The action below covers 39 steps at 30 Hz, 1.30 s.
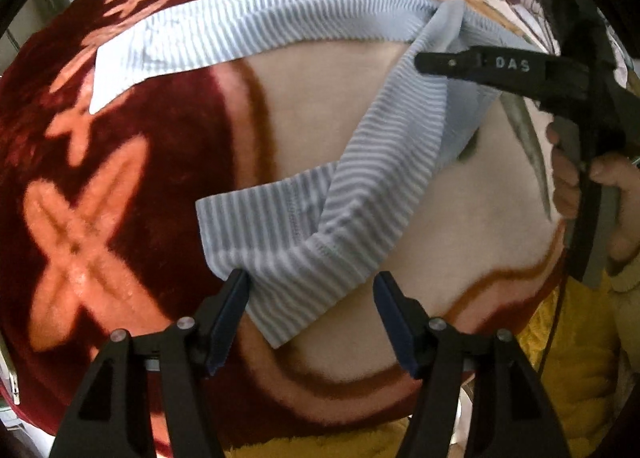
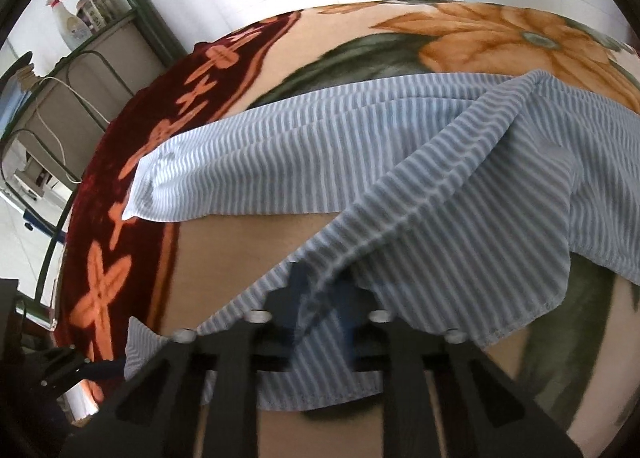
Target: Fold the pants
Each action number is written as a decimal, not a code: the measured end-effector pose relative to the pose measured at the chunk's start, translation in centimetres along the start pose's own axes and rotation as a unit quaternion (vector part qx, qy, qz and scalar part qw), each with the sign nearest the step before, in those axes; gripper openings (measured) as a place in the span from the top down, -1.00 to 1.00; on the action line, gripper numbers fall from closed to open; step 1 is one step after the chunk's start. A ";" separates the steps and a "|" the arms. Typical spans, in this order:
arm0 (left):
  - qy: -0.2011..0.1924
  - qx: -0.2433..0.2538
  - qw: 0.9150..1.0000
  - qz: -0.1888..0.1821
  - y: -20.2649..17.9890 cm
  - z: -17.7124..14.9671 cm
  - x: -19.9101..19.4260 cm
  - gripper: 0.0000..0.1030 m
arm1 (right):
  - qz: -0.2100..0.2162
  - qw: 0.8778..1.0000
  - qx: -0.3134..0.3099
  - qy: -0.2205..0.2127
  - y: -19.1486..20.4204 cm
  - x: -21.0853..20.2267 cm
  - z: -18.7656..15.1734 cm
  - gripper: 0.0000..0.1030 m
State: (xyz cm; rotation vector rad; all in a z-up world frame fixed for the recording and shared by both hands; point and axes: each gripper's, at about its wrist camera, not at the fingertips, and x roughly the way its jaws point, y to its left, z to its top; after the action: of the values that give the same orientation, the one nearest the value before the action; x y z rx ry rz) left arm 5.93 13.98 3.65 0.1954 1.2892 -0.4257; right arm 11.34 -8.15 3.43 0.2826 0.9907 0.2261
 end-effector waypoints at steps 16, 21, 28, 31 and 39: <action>-0.140 -0.114 0.982 -0.049 6.8 3.2 -7.7 0.76 | -0.003 0.990 -0.115 -0.080 4.9 -2.7 7.4 0.93; -0.145 -0.120 0.981 -0.047 9.3 7.1 -7.8 0.76 | -0.019 0.987 -0.137 -0.084 6.3 0.1 11.9 0.93; -0.122 -0.158 0.980 -0.021 13.8 11.3 -5.1 0.75 | -0.052 0.988 -0.144 -0.027 5.7 7.2 13.9 0.85; -0.117 -0.194 0.974 0.004 15.7 12.6 -3.3 0.58 | -0.063 0.989 -0.136 -0.011 5.2 8.9 13.7 0.79; -0.154 -0.327 0.932 0.025 19.6 11.3 -2.5 0.03 | -0.061 0.987 -0.143 -0.033 6.0 7.6 13.0 0.34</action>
State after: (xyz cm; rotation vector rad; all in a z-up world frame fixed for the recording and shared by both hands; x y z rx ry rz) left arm 23.42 27.98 7.32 -0.3889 1.0491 0.0368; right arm 26.04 -1.82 6.16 -0.0327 0.8938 0.2430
